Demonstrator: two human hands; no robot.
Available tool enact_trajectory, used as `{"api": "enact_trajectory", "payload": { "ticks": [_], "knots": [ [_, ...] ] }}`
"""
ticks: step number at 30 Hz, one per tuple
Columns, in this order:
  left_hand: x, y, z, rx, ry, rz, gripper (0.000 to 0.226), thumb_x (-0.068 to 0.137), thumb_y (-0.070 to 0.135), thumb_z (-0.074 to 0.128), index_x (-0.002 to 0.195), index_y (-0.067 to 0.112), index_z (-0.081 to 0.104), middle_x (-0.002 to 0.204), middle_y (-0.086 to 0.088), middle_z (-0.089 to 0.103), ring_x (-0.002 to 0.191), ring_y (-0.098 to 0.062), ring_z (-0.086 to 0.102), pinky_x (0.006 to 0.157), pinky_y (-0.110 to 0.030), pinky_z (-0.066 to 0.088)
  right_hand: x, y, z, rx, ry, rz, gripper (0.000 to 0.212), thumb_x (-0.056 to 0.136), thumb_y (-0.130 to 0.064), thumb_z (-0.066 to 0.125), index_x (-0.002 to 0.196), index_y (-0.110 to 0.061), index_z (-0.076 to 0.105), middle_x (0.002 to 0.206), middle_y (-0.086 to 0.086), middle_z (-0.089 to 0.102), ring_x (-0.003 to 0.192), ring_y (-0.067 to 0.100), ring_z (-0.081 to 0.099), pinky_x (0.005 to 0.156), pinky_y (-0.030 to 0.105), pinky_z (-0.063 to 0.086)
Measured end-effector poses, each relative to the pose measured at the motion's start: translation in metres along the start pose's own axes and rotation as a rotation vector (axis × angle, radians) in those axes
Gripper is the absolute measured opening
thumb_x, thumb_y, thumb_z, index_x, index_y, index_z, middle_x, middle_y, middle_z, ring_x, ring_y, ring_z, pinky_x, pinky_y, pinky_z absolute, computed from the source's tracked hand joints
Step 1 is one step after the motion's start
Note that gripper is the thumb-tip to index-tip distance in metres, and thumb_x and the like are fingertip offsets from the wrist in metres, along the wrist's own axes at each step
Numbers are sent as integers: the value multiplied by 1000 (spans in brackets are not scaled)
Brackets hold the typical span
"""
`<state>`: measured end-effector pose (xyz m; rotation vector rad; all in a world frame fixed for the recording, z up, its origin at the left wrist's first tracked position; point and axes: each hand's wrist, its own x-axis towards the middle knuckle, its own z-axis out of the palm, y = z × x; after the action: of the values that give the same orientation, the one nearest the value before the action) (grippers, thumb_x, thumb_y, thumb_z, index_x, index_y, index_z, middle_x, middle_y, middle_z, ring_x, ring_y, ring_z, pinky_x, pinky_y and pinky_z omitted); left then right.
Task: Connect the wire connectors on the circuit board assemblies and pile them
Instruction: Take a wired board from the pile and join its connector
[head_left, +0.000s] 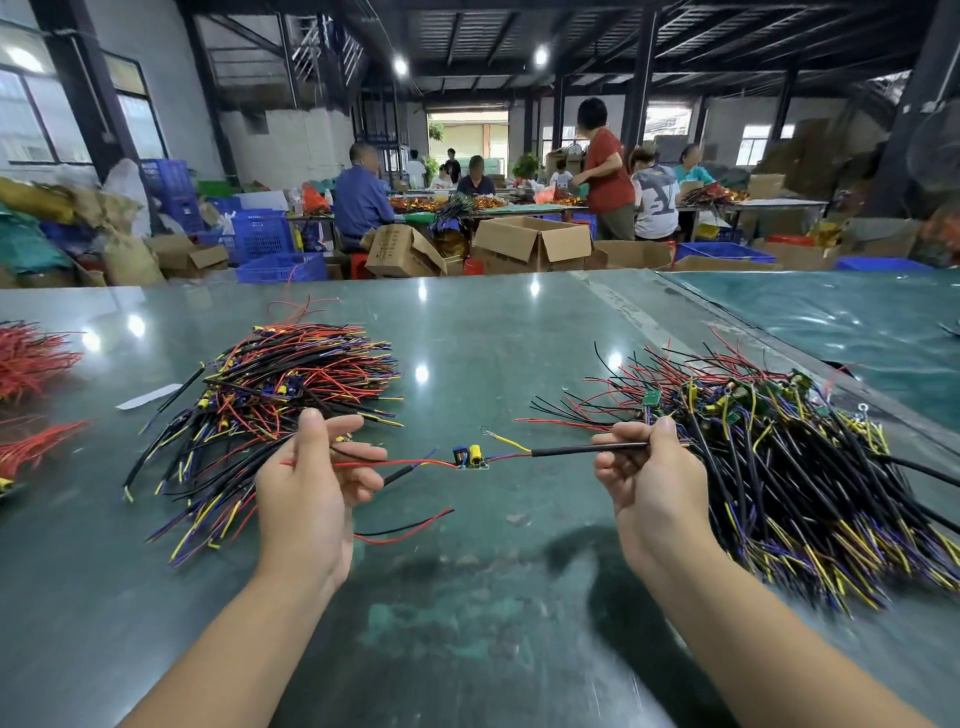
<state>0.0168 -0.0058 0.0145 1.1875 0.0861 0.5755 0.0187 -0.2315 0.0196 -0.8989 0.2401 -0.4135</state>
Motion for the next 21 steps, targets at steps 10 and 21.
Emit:
{"api": "enact_trajectory", "payload": {
  "ticks": [10, 21],
  "knots": [
    [6, 1, -5, -154, 20, -86, 42, 105, 31, 26, 73, 14, 49, 52, -5, 66, 40, -9, 59, 39, -13, 45, 0, 0, 1, 20, -7, 20, 48, 105, -31, 29, 76, -2, 54, 50, 4, 64, 39, 9, 56, 41, 16, 48],
    [4, 7, -6, -260, -114, -213, 35, 101, 45, 30, 101, 19, 55, 85, -6, 74, 64, -16, 69, 53, -18, 53, 16, -73, -20, 589, 221, -33, 54, 105, -36, 19, 71, -11, 53, 54, 1, 61, 48, 8, 62, 51, 15, 51]
  ]
}}
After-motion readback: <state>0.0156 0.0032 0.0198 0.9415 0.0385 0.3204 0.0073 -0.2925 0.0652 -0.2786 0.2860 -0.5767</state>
